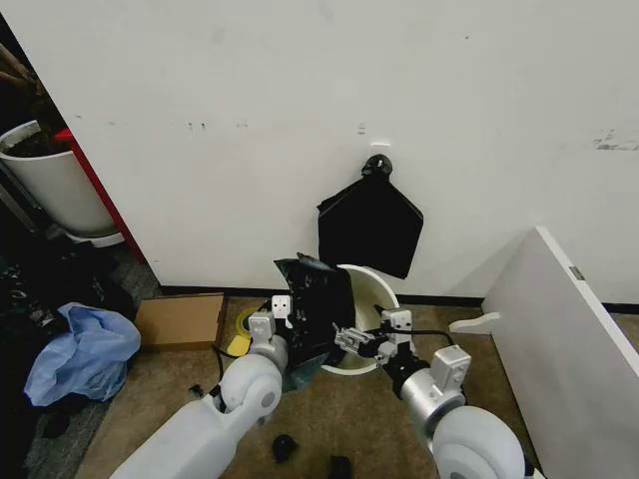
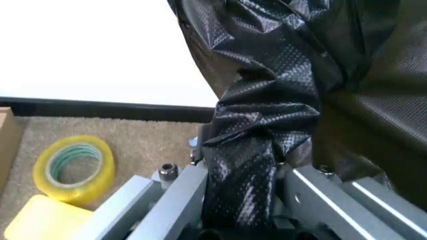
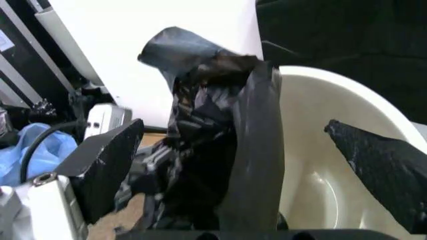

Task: Place the garbage bag over the trash bin.

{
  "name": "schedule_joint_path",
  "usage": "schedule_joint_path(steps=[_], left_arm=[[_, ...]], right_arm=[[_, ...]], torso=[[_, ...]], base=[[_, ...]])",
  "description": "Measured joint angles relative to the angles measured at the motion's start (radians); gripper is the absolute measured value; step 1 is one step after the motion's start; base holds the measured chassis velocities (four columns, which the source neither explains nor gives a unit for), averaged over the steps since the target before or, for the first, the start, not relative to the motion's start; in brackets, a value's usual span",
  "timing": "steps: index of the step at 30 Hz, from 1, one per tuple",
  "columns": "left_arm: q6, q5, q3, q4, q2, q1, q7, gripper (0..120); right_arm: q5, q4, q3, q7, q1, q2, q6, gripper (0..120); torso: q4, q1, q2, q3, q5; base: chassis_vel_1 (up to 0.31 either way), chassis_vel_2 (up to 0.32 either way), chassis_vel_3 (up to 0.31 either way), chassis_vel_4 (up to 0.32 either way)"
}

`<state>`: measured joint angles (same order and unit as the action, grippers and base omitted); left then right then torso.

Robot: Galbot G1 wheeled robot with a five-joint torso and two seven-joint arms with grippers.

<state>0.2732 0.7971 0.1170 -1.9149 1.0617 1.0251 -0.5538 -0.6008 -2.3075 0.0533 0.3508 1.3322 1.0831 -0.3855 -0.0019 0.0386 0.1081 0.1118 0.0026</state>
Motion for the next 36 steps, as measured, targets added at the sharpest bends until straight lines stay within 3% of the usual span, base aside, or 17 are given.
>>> schedule_joint_path(steps=[23,25,29,36], left_arm=[[-0.028,-0.036,-0.058,-0.068,-0.009,0.130,0.021,1],[-0.043,-0.034,-0.063,-0.069,-0.007,0.145,0.028,1],[-0.053,-0.030,-0.073,-0.074,-0.004,0.159,0.031,1],[-0.067,0.003,-0.113,-0.070,-0.009,0.165,0.021,1]], right_arm=[[-0.046,0.064,-0.016,0.063,-0.016,0.032,-0.029,19],[-0.041,0.067,-0.016,0.067,-0.015,0.034,-0.028,7],[-0.035,0.068,-0.015,0.075,-0.007,0.033,-0.027,0],[-0.034,0.035,0.040,0.117,0.018,0.005,-0.040,0]], torso=[[-0.0001,0.000,0.000,0.000,-0.0001],[-0.0001,0.000,0.000,0.000,-0.0001],[0.0000,0.000,0.000,0.000,0.0000],[-0.0001,0.000,0.000,0.000,0.0000]], base=[[0.000,0.000,0.000,0.000],[0.000,0.000,0.000,0.000],[0.000,0.000,0.000,0.000],[0.000,0.000,0.000,0.000]])
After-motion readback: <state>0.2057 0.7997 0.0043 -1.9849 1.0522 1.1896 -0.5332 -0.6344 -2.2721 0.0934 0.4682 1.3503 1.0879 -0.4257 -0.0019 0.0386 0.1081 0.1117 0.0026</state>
